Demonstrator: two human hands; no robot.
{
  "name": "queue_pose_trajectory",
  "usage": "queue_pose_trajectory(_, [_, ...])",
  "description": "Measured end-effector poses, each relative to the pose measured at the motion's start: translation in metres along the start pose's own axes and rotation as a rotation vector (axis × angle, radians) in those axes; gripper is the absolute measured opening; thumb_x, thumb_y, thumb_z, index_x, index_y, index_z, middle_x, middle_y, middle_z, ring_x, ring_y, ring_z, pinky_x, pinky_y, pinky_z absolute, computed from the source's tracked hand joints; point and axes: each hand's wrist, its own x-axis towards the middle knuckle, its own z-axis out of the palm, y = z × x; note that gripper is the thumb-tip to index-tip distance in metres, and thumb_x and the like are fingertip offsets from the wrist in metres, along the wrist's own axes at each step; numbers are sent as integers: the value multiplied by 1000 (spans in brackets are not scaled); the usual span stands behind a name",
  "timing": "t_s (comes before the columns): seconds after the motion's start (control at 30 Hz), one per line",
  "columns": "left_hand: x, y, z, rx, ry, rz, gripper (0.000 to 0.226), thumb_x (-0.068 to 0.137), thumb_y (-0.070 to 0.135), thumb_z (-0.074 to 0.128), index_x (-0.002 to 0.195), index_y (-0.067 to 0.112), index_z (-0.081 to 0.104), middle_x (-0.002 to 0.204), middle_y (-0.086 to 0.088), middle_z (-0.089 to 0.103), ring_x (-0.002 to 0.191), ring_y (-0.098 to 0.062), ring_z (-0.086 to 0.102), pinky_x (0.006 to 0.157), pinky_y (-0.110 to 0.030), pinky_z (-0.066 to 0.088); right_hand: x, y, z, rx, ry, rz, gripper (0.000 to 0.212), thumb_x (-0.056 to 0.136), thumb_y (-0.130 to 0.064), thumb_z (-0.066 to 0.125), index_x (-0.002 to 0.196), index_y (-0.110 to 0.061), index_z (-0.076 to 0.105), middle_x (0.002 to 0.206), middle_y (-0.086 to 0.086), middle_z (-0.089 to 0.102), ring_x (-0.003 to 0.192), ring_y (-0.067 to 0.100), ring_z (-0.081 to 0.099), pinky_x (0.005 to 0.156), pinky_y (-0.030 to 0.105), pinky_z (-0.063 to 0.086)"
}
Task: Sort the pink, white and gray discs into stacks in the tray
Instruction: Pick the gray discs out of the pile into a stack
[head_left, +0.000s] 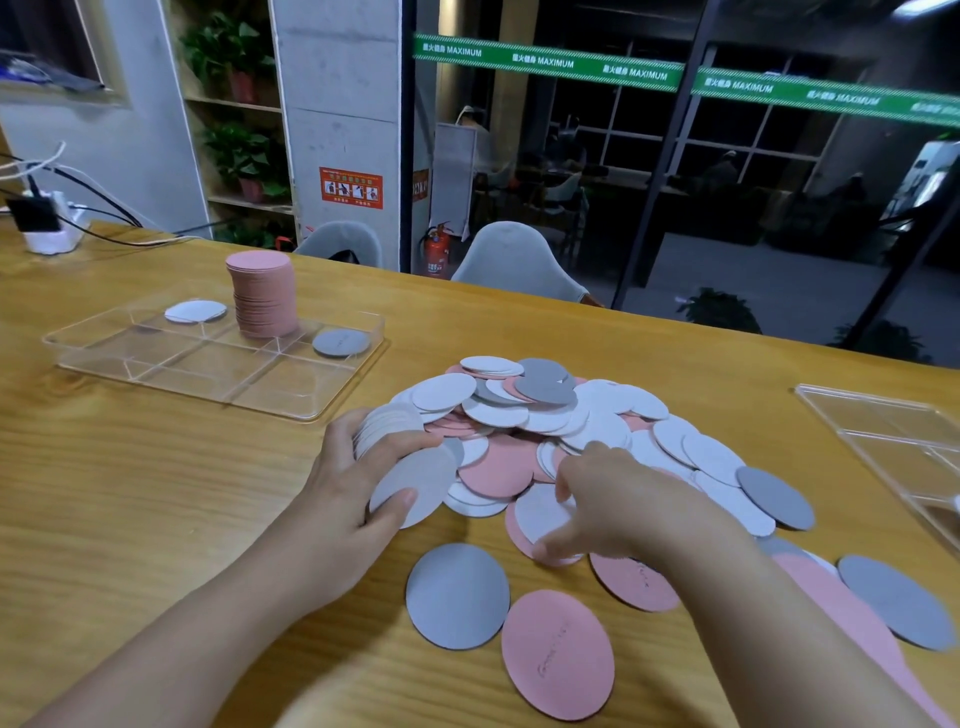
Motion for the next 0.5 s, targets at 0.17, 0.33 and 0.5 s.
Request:
queue_pose_trajectory(0.17, [0,1,-1,3,6,11,54,91,20,55,117,64,37,131,21,16,130,-7,25,105,-23,21,1,-2,1,6,62,2,43,71,-35,71,105,-12,56,102,2,51,87,20,50,64,30,41])
queue_pose_trajectory(0.33, [0,1,0,0,7,9,46,89,32,50,118,65,36,132,19,16,131,-8,25,106,-25,22,-3,-8,-2,-22,105,-30,33,69,-21,60,56,-15,31,56,1,30,49,18,28,43,24,19])
queue_pose_trajectory(0.5, [-1,3,-1,-3,-2,24,58,92,20,53,118,68,34,131,22,15,130,-7,26,105,-24,23,3,-4,-7,3,189,-104,38,90,-29,49,58,-13,36,59,3,37,52,16,31,45,28,22])
